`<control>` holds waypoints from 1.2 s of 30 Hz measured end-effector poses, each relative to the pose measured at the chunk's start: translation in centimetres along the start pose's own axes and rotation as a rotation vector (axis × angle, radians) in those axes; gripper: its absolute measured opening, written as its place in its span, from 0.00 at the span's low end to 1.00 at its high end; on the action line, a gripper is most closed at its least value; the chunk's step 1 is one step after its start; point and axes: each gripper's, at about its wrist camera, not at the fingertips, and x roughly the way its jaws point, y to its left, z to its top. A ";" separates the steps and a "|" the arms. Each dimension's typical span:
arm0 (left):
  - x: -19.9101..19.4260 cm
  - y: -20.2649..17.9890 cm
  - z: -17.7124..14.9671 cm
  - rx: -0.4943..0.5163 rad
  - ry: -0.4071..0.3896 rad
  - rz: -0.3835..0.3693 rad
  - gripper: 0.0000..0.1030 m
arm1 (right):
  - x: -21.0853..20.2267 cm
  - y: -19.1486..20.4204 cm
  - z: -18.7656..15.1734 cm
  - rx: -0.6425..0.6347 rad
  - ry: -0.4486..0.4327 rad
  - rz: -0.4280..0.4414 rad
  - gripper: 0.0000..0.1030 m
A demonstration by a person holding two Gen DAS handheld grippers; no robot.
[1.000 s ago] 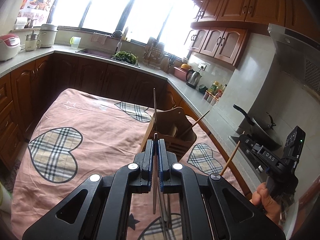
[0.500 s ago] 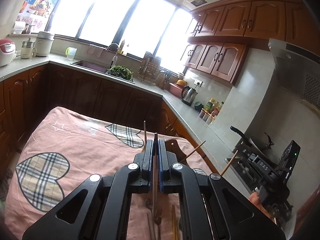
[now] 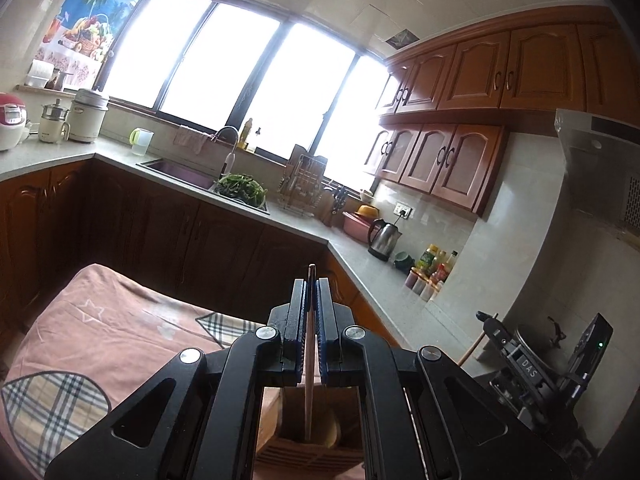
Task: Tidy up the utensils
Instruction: 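Lift both held chopsticks and carry them over the wooden utensil holder, then lower the chopsticks into the holder and open both tools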
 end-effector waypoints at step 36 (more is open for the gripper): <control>8.2 1.0 -7.2 0.049 0.193 0.083 0.05 | 4.4 -2.3 -6.4 0.025 0.183 -0.056 0.08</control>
